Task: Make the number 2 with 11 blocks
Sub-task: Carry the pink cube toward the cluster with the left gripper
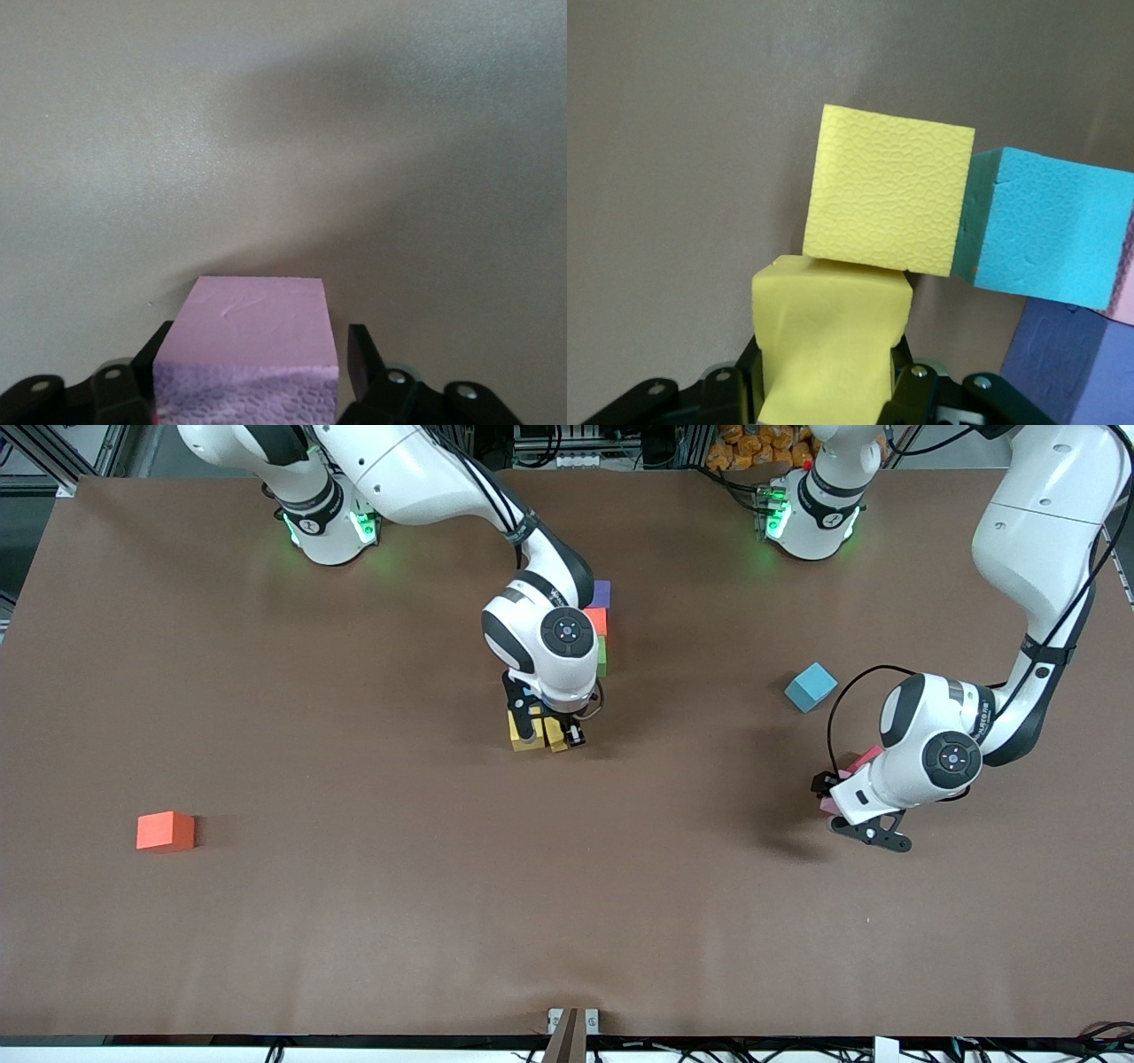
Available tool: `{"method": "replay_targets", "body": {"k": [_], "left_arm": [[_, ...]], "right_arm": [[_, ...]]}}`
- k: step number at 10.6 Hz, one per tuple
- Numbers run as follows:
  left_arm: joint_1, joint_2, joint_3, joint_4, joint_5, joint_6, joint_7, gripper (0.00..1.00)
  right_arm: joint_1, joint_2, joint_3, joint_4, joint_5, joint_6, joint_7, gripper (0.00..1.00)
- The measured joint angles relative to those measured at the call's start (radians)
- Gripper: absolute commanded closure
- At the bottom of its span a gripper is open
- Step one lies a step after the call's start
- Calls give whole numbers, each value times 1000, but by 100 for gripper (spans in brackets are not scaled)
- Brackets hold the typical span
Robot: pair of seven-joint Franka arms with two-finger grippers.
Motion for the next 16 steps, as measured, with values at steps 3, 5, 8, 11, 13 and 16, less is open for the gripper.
{"method": "replay_targets", "body": {"k": [3,5,8,11,13,16], "left_arm": [[0,5,-1,0,0,0,0,36],[-2,5,-4,4,0,0,-2,40],[-7,0,-14,24,0,-1,-25,44],[-16,-69,-64,41,0,-107,-136,44],[-19,-142,-128,42,0,-203,-302,44],[-24,-214,-201,41,-46,-299,-576,44]], "right_arm": [[0,10,0,-2,-1,0,4,100],[0,12,1,-1,-11,-1,15,100],[0,12,1,-1,-17,-4,18,100],[0,12,1,-1,-18,-6,26,100],[0,12,1,-1,-19,-6,33,100],[0,12,1,-1,-20,-7,44,100]]}}
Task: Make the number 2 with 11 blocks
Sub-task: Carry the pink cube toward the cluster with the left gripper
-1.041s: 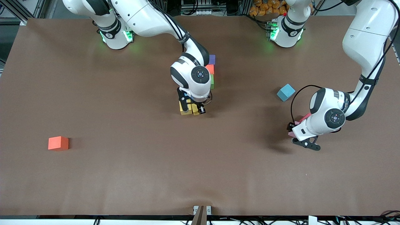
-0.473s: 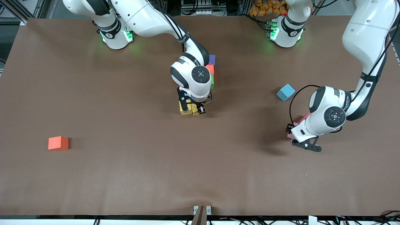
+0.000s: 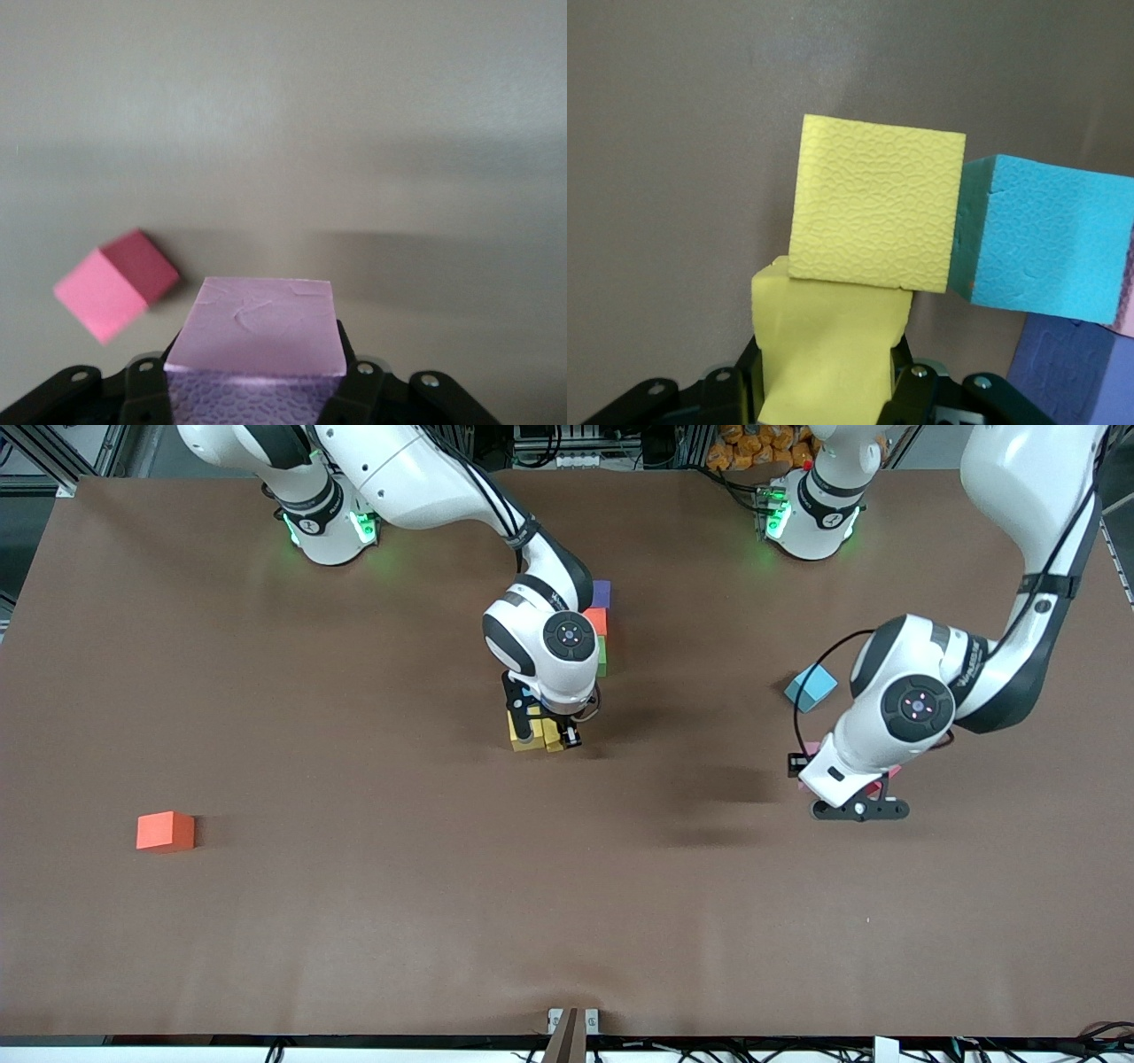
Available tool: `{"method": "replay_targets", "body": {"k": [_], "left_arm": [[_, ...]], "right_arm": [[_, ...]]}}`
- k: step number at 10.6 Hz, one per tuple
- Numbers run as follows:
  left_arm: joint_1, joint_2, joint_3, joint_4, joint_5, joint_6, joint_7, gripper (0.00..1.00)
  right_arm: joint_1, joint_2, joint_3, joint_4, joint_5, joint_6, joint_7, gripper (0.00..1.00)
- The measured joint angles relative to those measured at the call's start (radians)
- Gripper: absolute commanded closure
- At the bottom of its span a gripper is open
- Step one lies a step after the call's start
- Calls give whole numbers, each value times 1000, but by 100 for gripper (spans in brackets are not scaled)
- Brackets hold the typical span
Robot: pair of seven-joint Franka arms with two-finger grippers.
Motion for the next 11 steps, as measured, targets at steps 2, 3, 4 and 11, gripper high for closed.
{"method": "replay_targets", "body": {"k": [2,3,4,11], "left_arm": [[1,-30,-25,-9,-55,-21,-179,43],[1,-38,-53,-17,-63,-22,-305,44],[-5,-41,-93,-26,-63,-22,-456,44],[-183,31,-127,-61,81,-11,-1133,44]], "right_arm": [[0,0,0,0,-1,-1,5,100],[0,0,0,0,-1,-1,6,100],[0,0,1,0,-1,-1,7,100],[1,0,3,3,-3,-21,11,100]]}}
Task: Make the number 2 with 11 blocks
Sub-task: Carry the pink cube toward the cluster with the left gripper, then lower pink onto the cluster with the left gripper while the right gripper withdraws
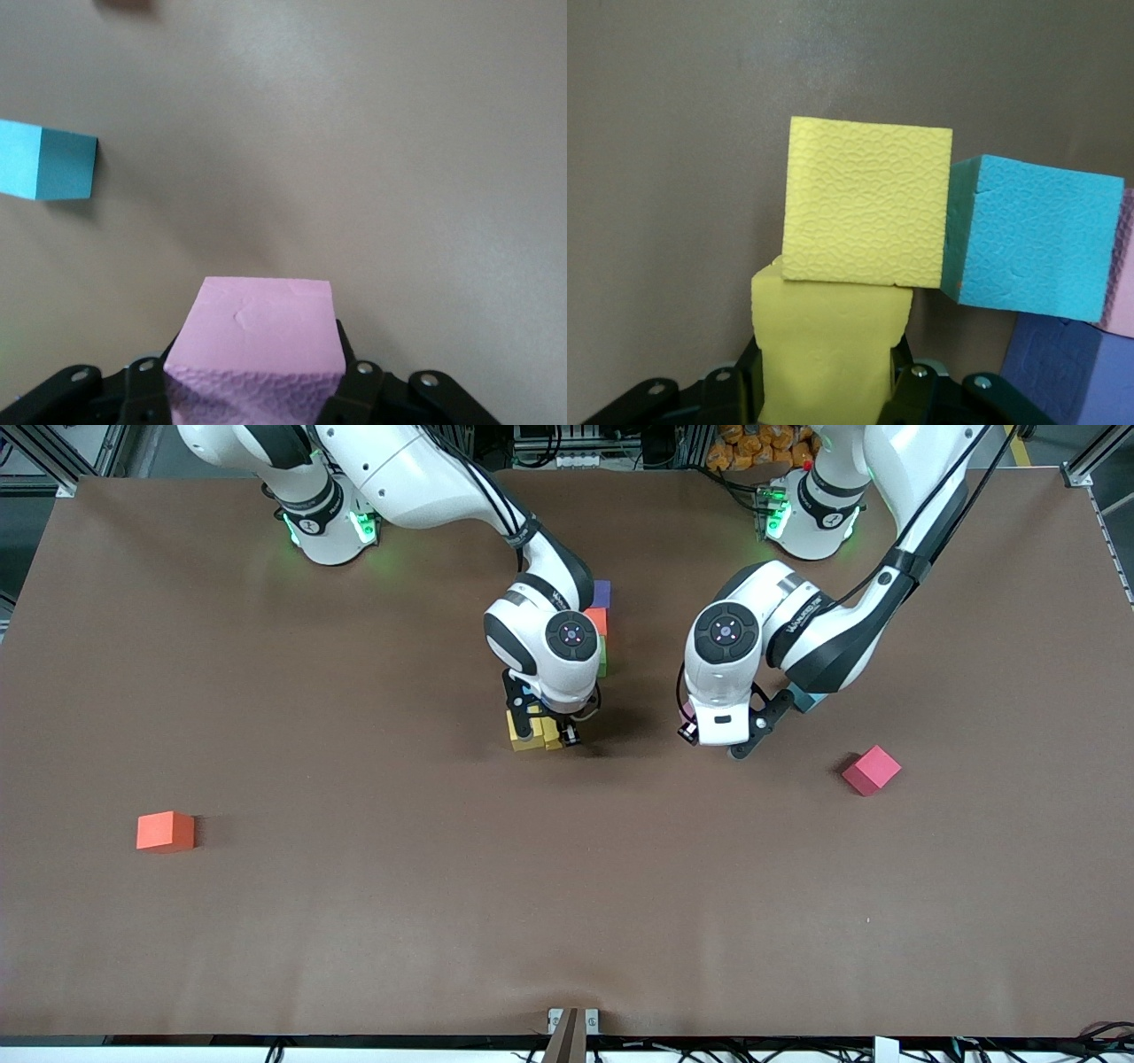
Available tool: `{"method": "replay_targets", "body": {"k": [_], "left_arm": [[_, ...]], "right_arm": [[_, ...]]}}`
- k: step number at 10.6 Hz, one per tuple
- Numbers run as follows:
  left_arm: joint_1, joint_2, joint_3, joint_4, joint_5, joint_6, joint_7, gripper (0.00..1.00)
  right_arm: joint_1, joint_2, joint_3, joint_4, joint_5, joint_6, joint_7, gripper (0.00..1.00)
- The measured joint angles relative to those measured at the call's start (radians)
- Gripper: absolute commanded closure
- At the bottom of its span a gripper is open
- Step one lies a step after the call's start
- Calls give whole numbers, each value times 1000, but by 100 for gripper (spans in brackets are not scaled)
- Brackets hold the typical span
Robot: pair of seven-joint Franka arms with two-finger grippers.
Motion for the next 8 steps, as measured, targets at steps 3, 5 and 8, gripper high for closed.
{"method": "replay_targets", "body": {"k": [3,5,8], "left_arm": [[-1,2,-16,-22,0,32,-156,43],[-17,2,-36,-27,0,67,-265,43],[-21,2,-52,-41,0,134,-400,42]], "right_arm": [[0,0,1,0,-1,-2,1,20],[0,0,1,0,-2,-7,1,0],[0,1,3,-1,-3,-16,2,0]]}}
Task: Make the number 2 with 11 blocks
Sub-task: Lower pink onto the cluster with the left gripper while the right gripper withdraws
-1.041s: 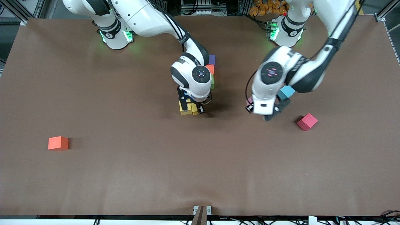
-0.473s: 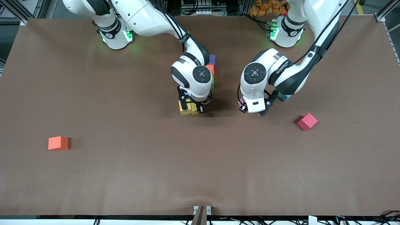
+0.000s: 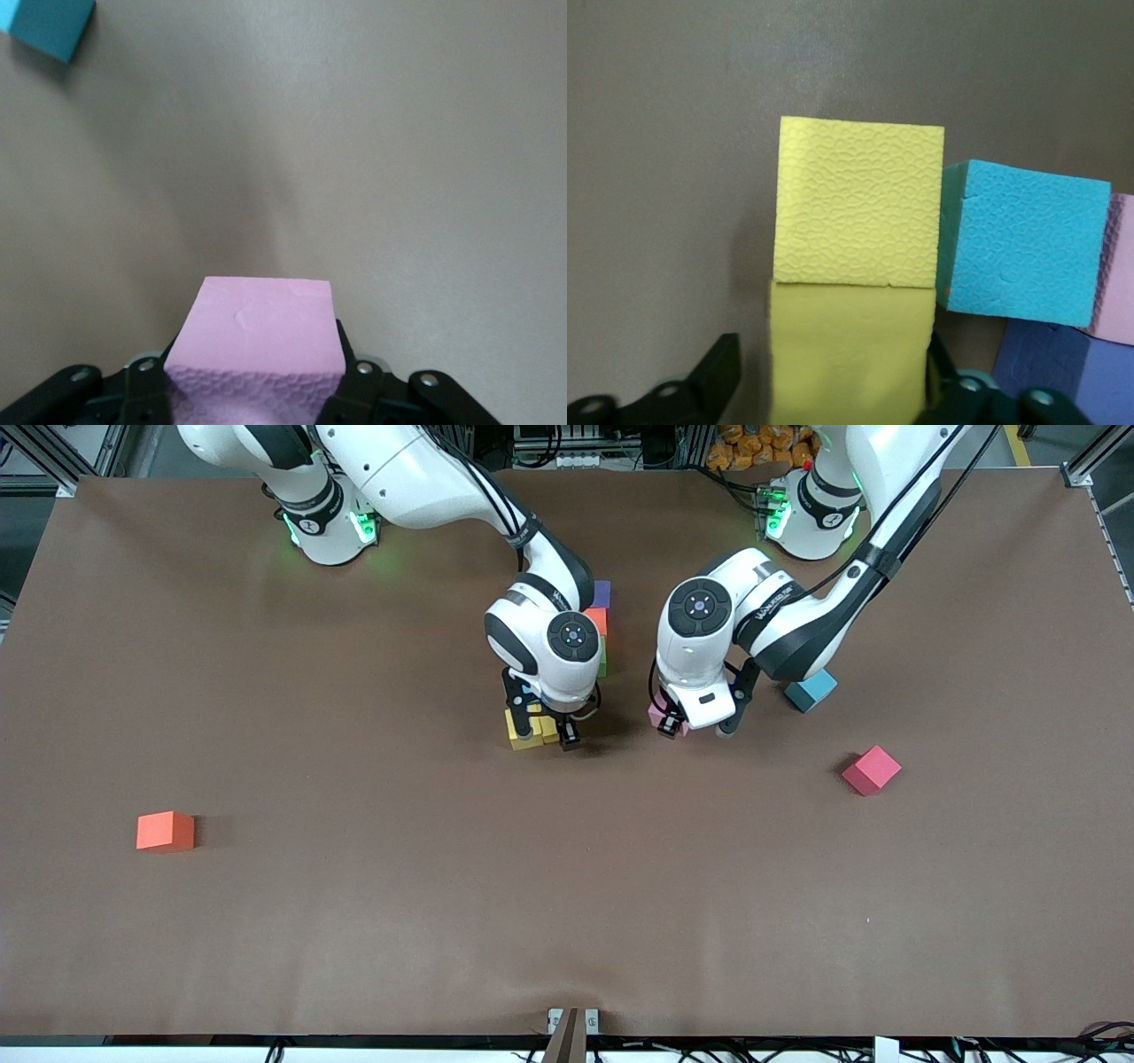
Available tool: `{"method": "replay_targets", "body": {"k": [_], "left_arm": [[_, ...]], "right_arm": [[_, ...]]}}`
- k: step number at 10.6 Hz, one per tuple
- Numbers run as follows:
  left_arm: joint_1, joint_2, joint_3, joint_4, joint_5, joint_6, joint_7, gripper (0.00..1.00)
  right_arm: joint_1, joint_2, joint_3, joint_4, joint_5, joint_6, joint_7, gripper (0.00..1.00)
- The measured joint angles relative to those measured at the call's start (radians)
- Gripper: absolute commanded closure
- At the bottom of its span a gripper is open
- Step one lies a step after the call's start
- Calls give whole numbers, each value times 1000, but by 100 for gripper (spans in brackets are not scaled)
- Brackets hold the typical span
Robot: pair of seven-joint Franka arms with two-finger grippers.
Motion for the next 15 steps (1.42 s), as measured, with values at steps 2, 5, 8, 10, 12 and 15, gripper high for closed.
{"method": "replay_targets", "body": {"k": [2,5,8,10,12,15], "left_arm": [[0,0,-9,-15,0,60,-84,42],[1,2,-10,-47,0,169,-166,42],[0,16,-10,-63,0,197,-192,43],[-5,27,-11,-67,0,203,-197,44],[-18,29,-13,-75,0,209,-202,44],[-35,36,-13,-80,0,296,-265,44]], "right_arm": [[0,0,-1,1,-3,0,0,0],[-1,0,-3,19,-5,-9,0,0],[-9,-6,-4,62,-5,-67,0,0],[-10,-13,-3,73,-5,-85,-1,0],[-9,-19,-1,76,-4,-99,-3,0],[-21,-28,-3,99,-4,-147,-62,0]]}}
